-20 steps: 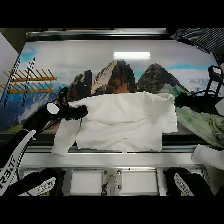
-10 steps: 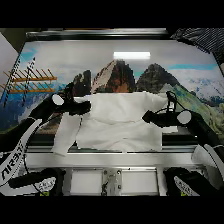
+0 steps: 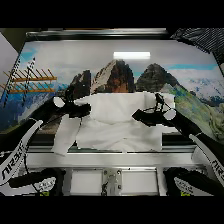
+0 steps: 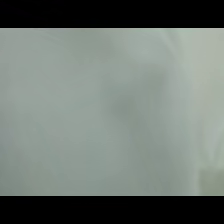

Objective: Fold the clothes and pants, and hang the long-sleeved shirts on hangers.

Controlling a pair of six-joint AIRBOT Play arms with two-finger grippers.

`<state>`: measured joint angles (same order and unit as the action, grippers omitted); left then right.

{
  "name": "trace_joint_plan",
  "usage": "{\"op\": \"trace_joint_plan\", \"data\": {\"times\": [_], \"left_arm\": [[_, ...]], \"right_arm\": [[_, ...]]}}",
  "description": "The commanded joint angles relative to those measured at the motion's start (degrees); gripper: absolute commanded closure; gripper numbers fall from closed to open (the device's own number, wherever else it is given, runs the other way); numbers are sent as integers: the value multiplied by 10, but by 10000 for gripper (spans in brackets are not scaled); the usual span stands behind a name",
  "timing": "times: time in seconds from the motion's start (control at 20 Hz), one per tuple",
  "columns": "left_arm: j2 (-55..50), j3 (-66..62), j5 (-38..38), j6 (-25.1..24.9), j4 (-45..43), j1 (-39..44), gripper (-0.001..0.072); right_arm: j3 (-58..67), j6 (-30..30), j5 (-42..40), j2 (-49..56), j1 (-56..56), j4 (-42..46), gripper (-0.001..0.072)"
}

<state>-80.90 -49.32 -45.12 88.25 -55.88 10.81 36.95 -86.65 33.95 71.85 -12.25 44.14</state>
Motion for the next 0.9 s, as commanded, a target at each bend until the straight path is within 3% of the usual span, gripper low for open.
{"op": "trace_joint_plan", "data": {"times": [0.0, 0.2, 0.35, 0.6, 0.85], "left_arm": [[0, 8, 1, 0, 1, 0, 697], [1, 8, 0, 0, 0, 0, 697], [1, 8, 2, 0, 0, 0, 697], [1, 8, 2, 0, 0, 0, 697], [1, 8, 3, 0, 0, 0, 697]], "right_arm": [[1, 14, -11, 23, -2, -26, 102], [24, 56, 17, -4, 1, -12, 109], [42, 32, 21, -24, 1, 57, 139], [45, 31, 13, -3, 0, 36, 138], [80, 30, 25, -3, 1, 72, 139]]}}
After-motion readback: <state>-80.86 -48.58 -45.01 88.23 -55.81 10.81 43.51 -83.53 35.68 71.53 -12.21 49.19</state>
